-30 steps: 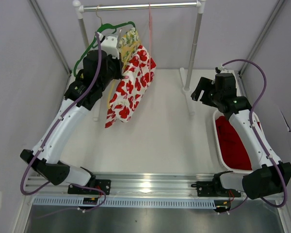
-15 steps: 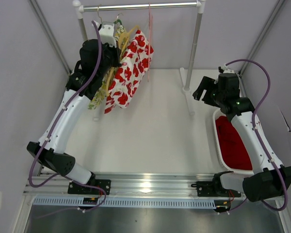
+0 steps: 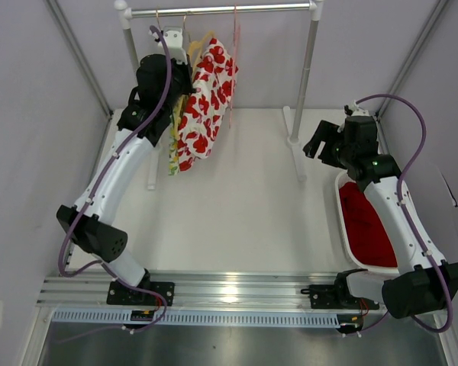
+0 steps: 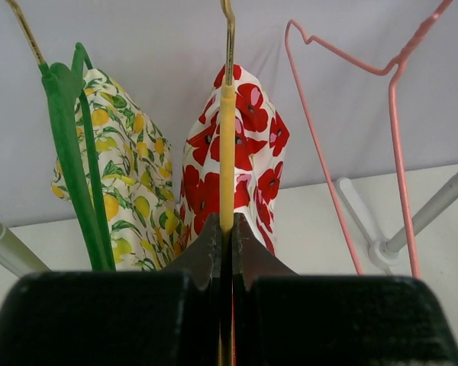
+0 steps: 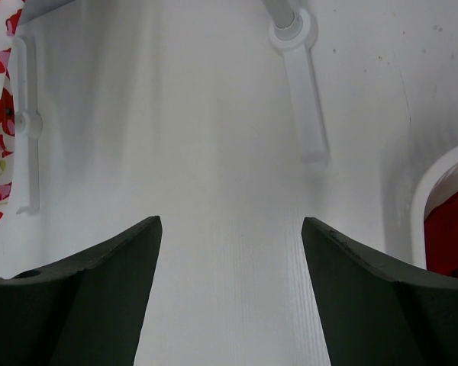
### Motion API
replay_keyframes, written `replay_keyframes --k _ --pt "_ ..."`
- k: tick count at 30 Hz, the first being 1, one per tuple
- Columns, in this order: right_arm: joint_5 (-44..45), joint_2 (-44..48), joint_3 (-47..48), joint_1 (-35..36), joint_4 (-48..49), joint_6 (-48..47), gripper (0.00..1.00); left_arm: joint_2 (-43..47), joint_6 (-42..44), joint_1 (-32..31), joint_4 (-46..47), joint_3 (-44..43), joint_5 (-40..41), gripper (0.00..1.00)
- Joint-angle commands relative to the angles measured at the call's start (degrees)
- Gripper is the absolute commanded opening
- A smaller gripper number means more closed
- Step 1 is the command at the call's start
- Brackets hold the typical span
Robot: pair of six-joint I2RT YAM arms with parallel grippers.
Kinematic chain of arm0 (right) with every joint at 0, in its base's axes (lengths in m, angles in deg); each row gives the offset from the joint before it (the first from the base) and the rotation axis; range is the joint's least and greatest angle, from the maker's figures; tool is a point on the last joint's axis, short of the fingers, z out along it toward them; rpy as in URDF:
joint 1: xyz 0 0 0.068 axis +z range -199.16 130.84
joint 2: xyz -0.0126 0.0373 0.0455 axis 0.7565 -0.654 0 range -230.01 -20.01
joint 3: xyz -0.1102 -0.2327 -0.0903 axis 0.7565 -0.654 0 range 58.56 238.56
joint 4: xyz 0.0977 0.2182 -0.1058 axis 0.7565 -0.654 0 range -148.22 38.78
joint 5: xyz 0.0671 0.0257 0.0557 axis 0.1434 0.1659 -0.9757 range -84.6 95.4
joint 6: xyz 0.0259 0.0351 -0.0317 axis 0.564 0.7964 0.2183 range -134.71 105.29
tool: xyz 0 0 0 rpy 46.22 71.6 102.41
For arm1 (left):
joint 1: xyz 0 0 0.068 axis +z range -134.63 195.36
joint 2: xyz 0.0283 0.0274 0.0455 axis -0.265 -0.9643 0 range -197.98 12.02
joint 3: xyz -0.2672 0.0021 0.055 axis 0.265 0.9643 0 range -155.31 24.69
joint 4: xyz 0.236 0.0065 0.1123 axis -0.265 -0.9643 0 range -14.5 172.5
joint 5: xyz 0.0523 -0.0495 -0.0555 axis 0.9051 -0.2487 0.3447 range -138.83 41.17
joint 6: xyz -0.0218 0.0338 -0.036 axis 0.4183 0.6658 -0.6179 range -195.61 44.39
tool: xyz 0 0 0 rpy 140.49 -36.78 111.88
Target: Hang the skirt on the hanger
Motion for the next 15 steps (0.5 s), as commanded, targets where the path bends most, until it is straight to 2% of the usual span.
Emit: replay_keyframes --k 1,10,15 --pt "-0.59 1.88 -0.32 -0.56 2.02 -1.01 0.81 0.57 -1.98 0.81 6.58 -4.76 3.71 0.00" --pt "-1.38 1.79 -0.15 -0.39 2.46 -0.92 0.81 5.40 -1.37 1.08 9.39 0.60 3.90 0.00" --pt "-1.38 1.79 -0.24 -0.48 2.81 -0.92 0.81 5.32 -1.54 1.16 11.40 -0.54 2.32 0.00"
